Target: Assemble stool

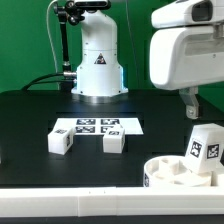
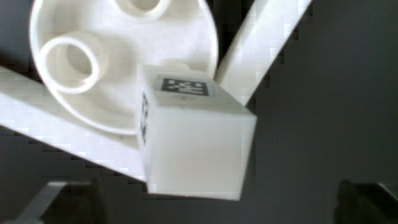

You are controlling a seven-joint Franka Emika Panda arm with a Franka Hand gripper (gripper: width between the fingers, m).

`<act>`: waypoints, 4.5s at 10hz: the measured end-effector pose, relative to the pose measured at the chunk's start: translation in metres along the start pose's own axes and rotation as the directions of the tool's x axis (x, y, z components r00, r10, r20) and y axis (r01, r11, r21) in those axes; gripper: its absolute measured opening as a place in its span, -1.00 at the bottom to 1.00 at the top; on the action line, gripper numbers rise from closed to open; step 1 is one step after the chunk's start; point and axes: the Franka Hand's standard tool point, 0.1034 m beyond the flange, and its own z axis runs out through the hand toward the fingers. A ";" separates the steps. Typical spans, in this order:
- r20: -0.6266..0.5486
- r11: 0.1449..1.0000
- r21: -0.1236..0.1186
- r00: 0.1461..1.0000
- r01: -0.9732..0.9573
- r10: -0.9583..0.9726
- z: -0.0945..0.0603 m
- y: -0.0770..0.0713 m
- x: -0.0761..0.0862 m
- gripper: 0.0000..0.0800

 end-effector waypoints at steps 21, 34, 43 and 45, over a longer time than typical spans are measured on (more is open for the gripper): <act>0.129 0.083 0.065 0.074 0.994 -0.989 0.020 0.025 0.003 0.62; 0.130 0.103 0.062 0.094 0.993 -0.987 0.020 0.035 0.001 -1.00; 0.149 0.342 0.036 0.333 0.939 -0.931 0.003 0.036 -0.003 0.61; 0.149 0.409 0.033 0.401 0.912 -0.904 0.006 0.035 -0.004 0.62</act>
Offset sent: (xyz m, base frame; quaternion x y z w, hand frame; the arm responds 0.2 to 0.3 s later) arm 0.0260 -0.0032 0.0101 -0.0763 -0.0070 -0.2077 0.9752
